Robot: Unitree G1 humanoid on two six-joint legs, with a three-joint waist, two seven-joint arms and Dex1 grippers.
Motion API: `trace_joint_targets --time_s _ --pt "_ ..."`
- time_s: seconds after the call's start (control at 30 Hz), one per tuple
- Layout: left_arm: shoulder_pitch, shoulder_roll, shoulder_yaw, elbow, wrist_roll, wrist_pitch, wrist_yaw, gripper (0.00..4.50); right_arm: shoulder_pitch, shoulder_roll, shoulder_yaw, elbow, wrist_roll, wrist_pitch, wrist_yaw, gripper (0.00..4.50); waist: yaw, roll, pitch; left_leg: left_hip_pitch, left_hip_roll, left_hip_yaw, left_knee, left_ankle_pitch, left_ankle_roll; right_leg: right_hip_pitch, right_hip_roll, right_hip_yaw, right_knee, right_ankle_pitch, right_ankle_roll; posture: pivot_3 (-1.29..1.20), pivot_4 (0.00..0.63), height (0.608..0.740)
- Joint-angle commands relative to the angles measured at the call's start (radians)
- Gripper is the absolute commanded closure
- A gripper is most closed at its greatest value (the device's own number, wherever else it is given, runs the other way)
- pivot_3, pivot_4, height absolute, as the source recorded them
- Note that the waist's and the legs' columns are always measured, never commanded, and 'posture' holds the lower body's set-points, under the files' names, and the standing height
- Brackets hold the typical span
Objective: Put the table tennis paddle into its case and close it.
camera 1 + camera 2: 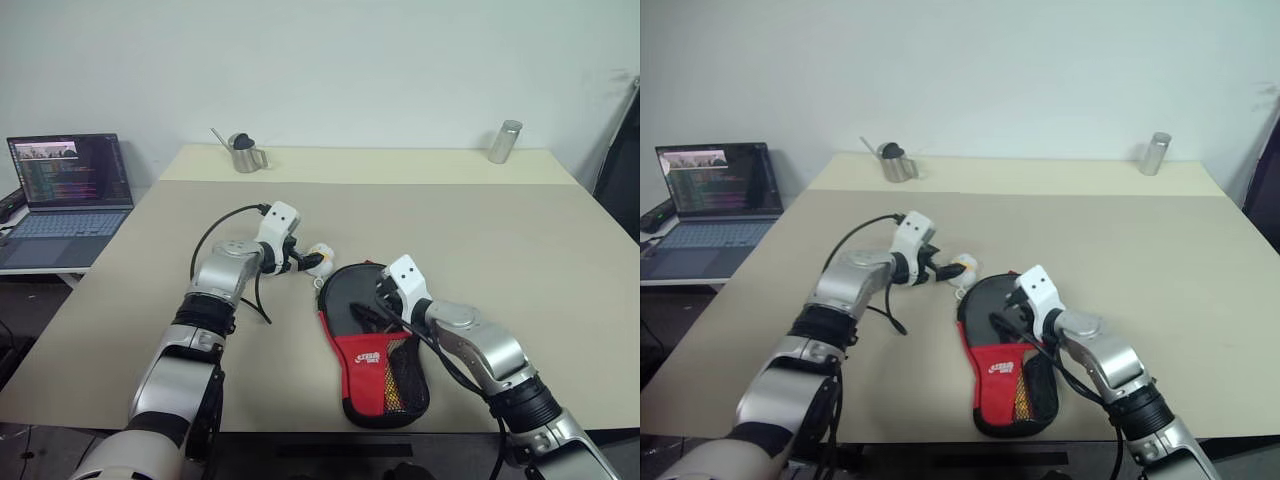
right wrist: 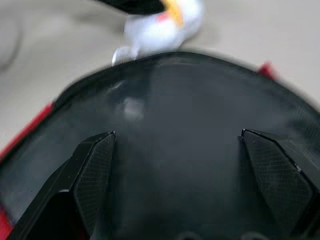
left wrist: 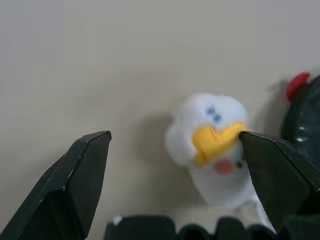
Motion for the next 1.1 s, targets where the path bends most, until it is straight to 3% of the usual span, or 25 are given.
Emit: trace_joint_targets --time_s 0.03,0.33,0.67,0.77,0.9,1.1 --pt "-0.022 -0.012 -0.007 -0.019 0.016 0.012 0.005 0.00 0.021 0.015 0.010 -0.012 -0.013 0.061 0.018 0.06 -0.003 0.000 0.000 0.001 0.000 0.001 0.000 0.000 0.000 0.000 0.000 0.000 0.001 0.000 0.000 0.00 0.150 0.740" --pt "-0.012 -0.041 -0.039 0.037 0.113 0.081 0.140 0.00 0.024 0.033 0.001 -0.030 -0.045 0.079 0.043 0.06 -0.001 -0.001 -0.002 0.007 0.000 0.003 0.001 0.001 -0.002 0.001 0.001 0.002 0.012 0.000 0.000 0.00 0.150 0.740" --pt "-0.018 -0.100 -0.003 0.106 0.105 0.048 0.202 0.00 0.026 0.044 0.000 -0.037 -0.063 0.094 0.060 0.06 0.001 -0.001 -0.011 0.009 0.000 0.003 0.001 0.002 -0.003 0.002 0.001 0.002 0.014 0.000 0.000 0.00 0.150 0.740" --pt "-0.015 -0.109 -0.036 0.126 0.142 -0.031 0.211 0.57 0.021 0.049 -0.001 -0.033 -0.074 0.099 0.062 0.00 0.002 -0.001 -0.013 0.012 0.000 0.003 0.001 0.002 -0.003 0.005 0.001 0.002 0.014 0.000 0.000 0.00 0.150 0.740" --pt "-0.026 -0.122 -0.029 0.148 0.148 -0.067 0.230 1.99 0.022 0.047 0.006 -0.036 -0.084 0.117 0.074 0.00 0.003 -0.001 -0.013 0.019 0.000 0.002 0.001 0.002 -0.003 0.014 0.001 0.001 0.012 0.000 0.000 0.00 0.150 0.740" --pt "-0.141 -0.113 -0.037 0.373 0.212 -0.249 0.320 3.90 0.025 0.042 0.029 -0.041 -0.093 0.150 0.099 0.00 0.001 -0.001 -0.013 0.023 0.000 0.001 0.000 0.002 -0.003 0.018 0.001 0.001 0.011 0.000 0.000 0.00 0.150 0.740"
